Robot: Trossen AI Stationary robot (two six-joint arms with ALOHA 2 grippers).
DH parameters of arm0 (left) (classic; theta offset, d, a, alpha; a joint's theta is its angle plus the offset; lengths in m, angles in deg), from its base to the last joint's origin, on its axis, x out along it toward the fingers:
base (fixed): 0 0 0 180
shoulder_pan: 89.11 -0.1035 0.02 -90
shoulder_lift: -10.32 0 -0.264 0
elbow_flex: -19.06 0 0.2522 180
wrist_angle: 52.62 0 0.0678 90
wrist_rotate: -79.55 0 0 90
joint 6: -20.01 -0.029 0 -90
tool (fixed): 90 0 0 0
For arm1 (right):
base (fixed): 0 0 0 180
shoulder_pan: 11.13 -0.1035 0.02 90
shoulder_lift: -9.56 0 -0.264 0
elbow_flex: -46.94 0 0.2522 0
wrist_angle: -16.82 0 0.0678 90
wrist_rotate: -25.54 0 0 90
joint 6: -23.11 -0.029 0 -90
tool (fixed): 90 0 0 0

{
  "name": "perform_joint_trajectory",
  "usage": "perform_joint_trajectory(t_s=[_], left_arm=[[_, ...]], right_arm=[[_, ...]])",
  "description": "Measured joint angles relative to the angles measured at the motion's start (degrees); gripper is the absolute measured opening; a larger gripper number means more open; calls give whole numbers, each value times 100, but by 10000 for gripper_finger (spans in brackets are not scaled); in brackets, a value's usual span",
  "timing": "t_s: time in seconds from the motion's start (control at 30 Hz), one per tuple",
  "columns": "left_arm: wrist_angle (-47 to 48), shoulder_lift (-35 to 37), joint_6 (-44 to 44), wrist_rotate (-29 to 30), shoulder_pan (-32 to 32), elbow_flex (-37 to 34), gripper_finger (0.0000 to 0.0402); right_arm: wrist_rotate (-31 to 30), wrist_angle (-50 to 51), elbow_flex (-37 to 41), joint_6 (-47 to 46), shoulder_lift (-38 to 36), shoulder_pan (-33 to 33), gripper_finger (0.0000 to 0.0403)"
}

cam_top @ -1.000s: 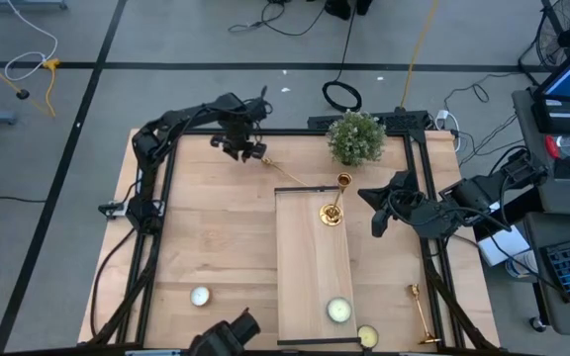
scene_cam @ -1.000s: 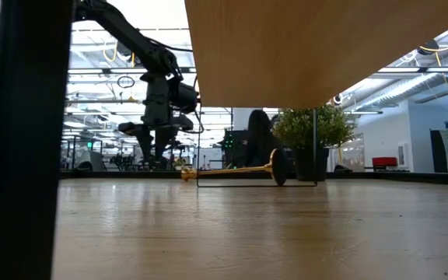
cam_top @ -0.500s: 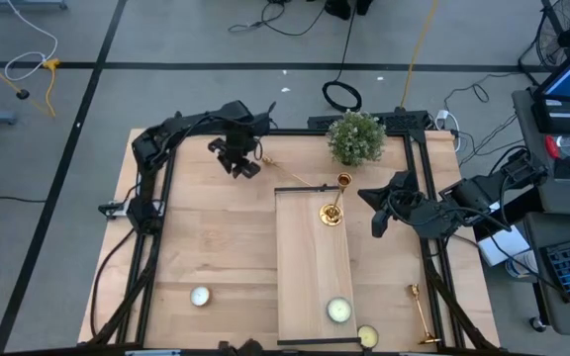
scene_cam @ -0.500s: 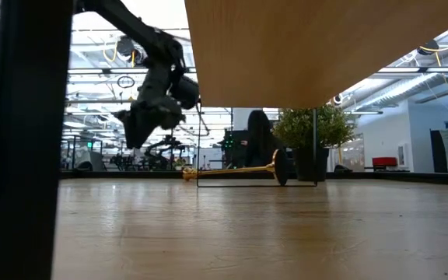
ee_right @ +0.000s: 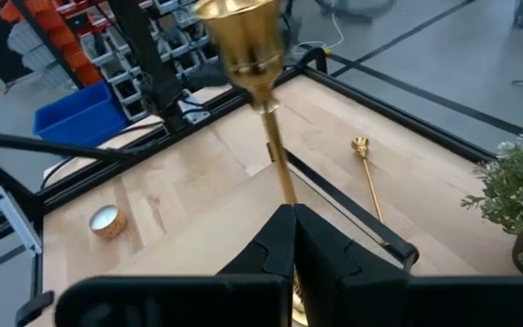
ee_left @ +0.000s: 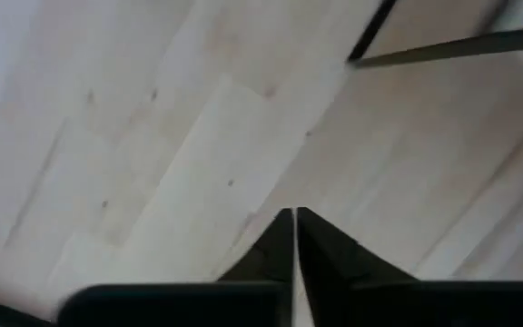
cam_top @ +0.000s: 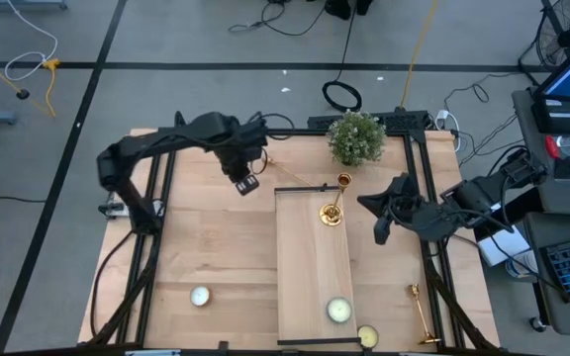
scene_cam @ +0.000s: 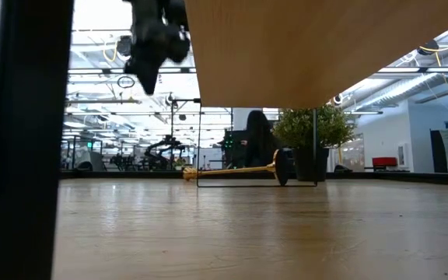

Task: Pick & Place candle stick holders
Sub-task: Adjust the shelf

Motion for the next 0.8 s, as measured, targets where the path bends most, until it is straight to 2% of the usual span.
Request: perform_joint_trajectory(t_s=[0.17, 0.23, 0.4, 0.53, 0.63, 0.8], left_arm=[[-304, 582, 78, 292, 497, 2, 7], [-264, 697, 357, 285, 696, 2, 4], [-149, 702, 962, -127, 1178, 0, 8], [-375, 659, 1466, -1, 1748, 1, 4], [-676, 650, 2266, 303, 2087, 0, 5], [-965, 654, 4303, 714, 2414, 0, 5]], right_arm=[[-1, 0, 1, 57, 0, -118, 0], [0, 3, 2, 79, 0, -167, 0], [-4, -2, 2, 142, 0, -274, 0], [-11, -4, 1, 162, 0, -308, 0], [-7, -6, 2, 162, 0, -308, 0], [-7, -4, 2, 162, 0, -397, 0]])
